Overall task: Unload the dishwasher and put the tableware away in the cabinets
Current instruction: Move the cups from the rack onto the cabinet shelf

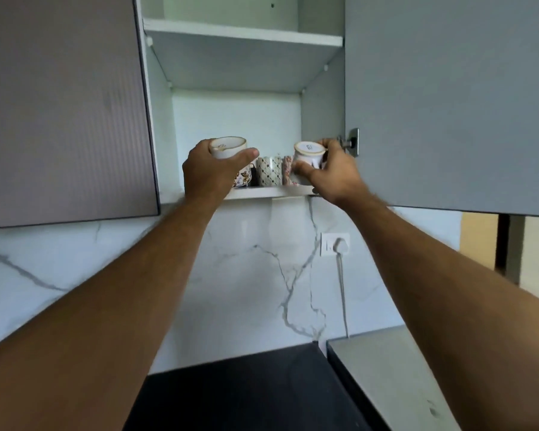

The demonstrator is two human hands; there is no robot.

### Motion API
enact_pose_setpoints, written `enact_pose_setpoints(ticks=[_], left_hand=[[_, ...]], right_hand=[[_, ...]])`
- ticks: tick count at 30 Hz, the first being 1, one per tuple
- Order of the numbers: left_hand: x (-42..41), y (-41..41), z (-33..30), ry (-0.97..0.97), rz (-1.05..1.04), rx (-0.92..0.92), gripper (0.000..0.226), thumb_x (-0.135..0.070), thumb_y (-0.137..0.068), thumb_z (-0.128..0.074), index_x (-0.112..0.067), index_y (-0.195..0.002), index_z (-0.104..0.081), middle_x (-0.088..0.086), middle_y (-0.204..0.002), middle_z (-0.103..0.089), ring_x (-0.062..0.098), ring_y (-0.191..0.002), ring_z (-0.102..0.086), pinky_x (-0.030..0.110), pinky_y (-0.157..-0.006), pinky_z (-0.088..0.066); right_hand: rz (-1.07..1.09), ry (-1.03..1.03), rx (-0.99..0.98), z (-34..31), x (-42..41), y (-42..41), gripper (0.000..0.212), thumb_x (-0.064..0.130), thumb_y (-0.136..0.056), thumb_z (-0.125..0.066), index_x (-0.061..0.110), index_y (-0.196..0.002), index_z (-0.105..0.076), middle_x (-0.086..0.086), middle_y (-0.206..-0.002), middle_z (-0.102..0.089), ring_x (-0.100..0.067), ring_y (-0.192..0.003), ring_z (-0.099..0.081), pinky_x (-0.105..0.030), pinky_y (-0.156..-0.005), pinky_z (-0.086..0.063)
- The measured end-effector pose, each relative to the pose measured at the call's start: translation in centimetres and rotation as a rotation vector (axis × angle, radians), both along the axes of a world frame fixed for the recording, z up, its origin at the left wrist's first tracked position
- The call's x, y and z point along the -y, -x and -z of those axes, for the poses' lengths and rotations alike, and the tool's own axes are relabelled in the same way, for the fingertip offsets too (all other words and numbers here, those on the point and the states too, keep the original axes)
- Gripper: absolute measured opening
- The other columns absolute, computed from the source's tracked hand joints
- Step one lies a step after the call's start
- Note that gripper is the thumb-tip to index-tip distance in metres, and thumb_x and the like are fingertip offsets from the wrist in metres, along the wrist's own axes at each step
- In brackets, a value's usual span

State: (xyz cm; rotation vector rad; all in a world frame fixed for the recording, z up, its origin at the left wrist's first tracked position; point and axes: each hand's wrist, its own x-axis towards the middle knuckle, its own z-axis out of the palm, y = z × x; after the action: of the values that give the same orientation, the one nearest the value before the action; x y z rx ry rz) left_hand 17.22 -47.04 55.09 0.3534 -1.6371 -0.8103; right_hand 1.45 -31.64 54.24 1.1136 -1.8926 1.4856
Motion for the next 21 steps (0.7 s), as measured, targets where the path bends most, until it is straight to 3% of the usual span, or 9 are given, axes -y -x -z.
enact_pose_setpoints(ticks=[3, 6, 10, 14, 17, 21], left_hand=[[1.2, 1.7, -2.0, 0.007, -0.002, -0.001, 0.077, -0.055, -0.06, -0.087, -0.021, -0.12, -0.055, -0.011, -0.109, -0.061, 0.006, -0.093, -0.062, 0.016, -0.072, -0.049], [2.3, 4.4, -3.4, 0.011, -0.017, 0.03, 0.081, -0.055, -0.063, -0.086, -0.019, -0.122, -0.044, -0.004, -0.113, -0.054, 0.012, -0.097, -0.058, 0.024, -0.082, -0.049], [4.3, 8.7, -5.2, -0.006, -0.035, 0.118, 0.084, -0.06, -0.066, -0.082, -0.016, -0.126, -0.044, -0.002, -0.117, -0.053, 0.016, -0.101, -0.056, 0.032, -0.092, -0.051], [6.1, 12.5, -6.1, -0.043, -0.087, 0.275, 0.099, -0.081, -0.048, -0.072, -0.012, -0.118, -0.058, 0.002, -0.115, -0.065, 0.022, -0.1, -0.065, 0.036, -0.089, -0.055], [7.2, 15.1, -5.9, -0.038, -0.106, 0.448, 0.098, -0.075, -0.06, -0.074, -0.006, -0.127, -0.053, 0.008, -0.125, -0.061, 0.028, -0.112, -0.06, 0.04, -0.094, -0.051], [8.1, 18.1, -6.3, 0.003, -0.126, 0.612, 0.1, -0.069, -0.071, -0.071, 0.002, -0.137, -0.045, 0.018, -0.138, -0.054, 0.034, -0.123, -0.054, 0.044, -0.102, -0.047]], right_hand=[[0.044, -0.068, -0.038, -2.2, 1.7, 2.1, 0.066, 0.055, -0.078, -0.072, 0.018, -0.128, -0.052, -0.003, -0.114, -0.067, -0.024, -0.102, -0.064, -0.034, -0.088, -0.052], [0.096, -0.128, -0.09, -4.2, 3.4, 4.2, 0.064, 0.05, -0.086, -0.068, 0.011, -0.134, -0.05, -0.01, -0.122, -0.064, -0.027, -0.11, -0.06, -0.029, -0.087, -0.046], [0.079, -0.186, -0.061, -6.9, 6.0, 6.9, 0.059, 0.049, -0.089, -0.066, 0.008, -0.127, -0.049, -0.01, -0.114, -0.062, -0.026, -0.099, -0.062, -0.041, -0.089, -0.055], [0.084, -0.308, -0.009, -7.7, 8.4, 9.7, 0.054, 0.046, -0.09, -0.066, 0.006, -0.122, -0.049, -0.008, -0.107, -0.06, -0.023, -0.094, -0.061, -0.036, -0.083, -0.054], [0.109, -0.397, 0.008, -7.1, 9.9, 12.0, 0.042, 0.04, -0.09, -0.068, 0.006, -0.111, -0.056, -0.007, -0.101, -0.061, -0.02, -0.086, -0.06, -0.032, -0.075, -0.048], [0.198, -0.461, 0.003, -6.6, 11.7, 14.8, 0.026, 0.033, -0.09, -0.068, 0.01, -0.095, -0.056, -0.002, -0.077, -0.052, -0.012, -0.065, -0.05, -0.028, -0.067, -0.041]])
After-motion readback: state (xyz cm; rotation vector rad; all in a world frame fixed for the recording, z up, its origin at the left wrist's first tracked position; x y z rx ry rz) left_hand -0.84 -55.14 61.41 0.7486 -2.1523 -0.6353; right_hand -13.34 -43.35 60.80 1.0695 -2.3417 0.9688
